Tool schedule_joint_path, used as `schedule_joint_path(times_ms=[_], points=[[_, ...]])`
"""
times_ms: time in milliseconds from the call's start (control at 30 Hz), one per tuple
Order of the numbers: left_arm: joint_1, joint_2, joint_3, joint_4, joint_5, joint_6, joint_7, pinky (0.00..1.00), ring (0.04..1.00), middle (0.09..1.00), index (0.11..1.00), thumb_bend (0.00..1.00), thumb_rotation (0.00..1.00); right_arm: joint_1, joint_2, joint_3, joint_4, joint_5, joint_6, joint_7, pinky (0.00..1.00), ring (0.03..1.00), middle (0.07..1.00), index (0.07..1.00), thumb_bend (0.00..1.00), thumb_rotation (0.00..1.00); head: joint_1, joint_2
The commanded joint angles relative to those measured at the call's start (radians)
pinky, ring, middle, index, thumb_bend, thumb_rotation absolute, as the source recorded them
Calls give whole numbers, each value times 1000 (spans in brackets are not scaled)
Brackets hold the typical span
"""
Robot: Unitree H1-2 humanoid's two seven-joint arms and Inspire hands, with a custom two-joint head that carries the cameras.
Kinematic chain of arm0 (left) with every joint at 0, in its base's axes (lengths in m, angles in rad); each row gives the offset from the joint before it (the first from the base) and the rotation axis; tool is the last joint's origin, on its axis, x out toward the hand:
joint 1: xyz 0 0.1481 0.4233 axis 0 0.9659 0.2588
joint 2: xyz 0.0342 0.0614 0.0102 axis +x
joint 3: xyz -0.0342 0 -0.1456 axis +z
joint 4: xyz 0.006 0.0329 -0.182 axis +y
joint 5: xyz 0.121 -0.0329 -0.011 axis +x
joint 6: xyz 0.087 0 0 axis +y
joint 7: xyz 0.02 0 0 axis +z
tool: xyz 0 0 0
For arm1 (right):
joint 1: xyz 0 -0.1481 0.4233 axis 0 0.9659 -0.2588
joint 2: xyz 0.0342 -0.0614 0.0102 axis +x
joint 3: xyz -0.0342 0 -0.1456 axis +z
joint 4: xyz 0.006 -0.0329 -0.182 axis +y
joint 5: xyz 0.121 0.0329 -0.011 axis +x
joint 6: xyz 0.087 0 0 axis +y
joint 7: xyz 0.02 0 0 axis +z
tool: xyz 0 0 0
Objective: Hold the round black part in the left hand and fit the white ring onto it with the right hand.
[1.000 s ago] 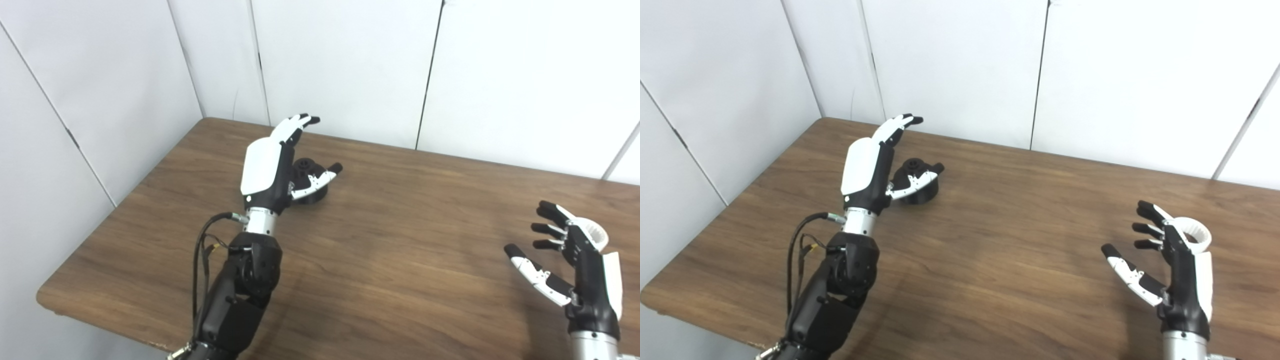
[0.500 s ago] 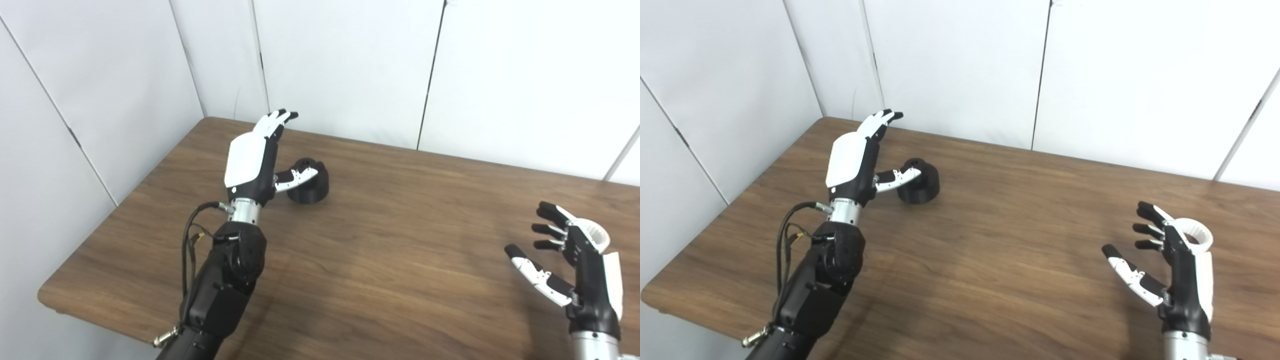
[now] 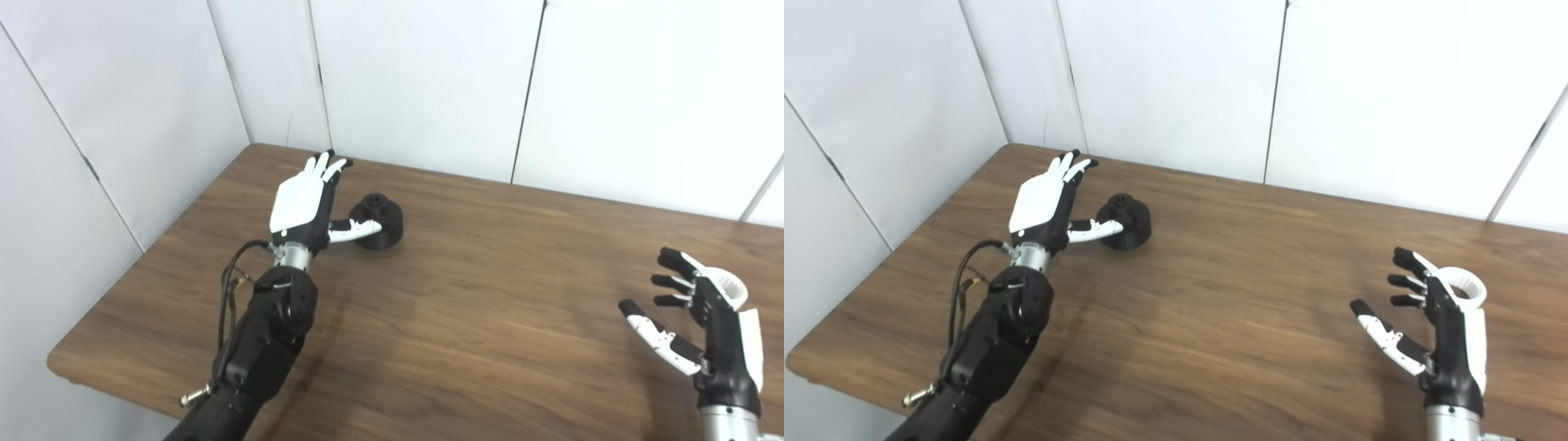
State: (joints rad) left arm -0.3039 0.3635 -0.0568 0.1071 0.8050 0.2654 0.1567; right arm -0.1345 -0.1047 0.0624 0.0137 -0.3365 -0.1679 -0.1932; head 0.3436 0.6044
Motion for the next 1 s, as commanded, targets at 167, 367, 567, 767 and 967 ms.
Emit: schedule_joint_path(times_ms=[167,367,567,767,967], points=[[-73,50,-35,41,45,72,-43,966,1000,1000,889,1000,652,24,-47,-21,10,-38,9,-1,578,701,793,791,619,222,-1,6],[-94,64,-82,83,95,153,-92,999,1000,1000,897,1000,719,30,-48,-22,0,-36,13,-1,574,699,793,791,623,229,-8,10],[-110,69,-110,126,95,175,-103,1000,1000,1000,891,1000,721,40,-51,-26,-21,-42,27,0,558,695,791,788,625,229,-16,18],[-125,59,-123,164,82,170,-91,1000,1000,1000,881,1000,704,51,-61,-36,-37,-30,34,11,567,697,797,789,621,216,-18,22],[-142,57,-154,204,98,164,-73,1000,1000,1000,879,1000,692,54,-61,-41,-55,-33,51,23,551,690,802,792,608,194,-20,24]])
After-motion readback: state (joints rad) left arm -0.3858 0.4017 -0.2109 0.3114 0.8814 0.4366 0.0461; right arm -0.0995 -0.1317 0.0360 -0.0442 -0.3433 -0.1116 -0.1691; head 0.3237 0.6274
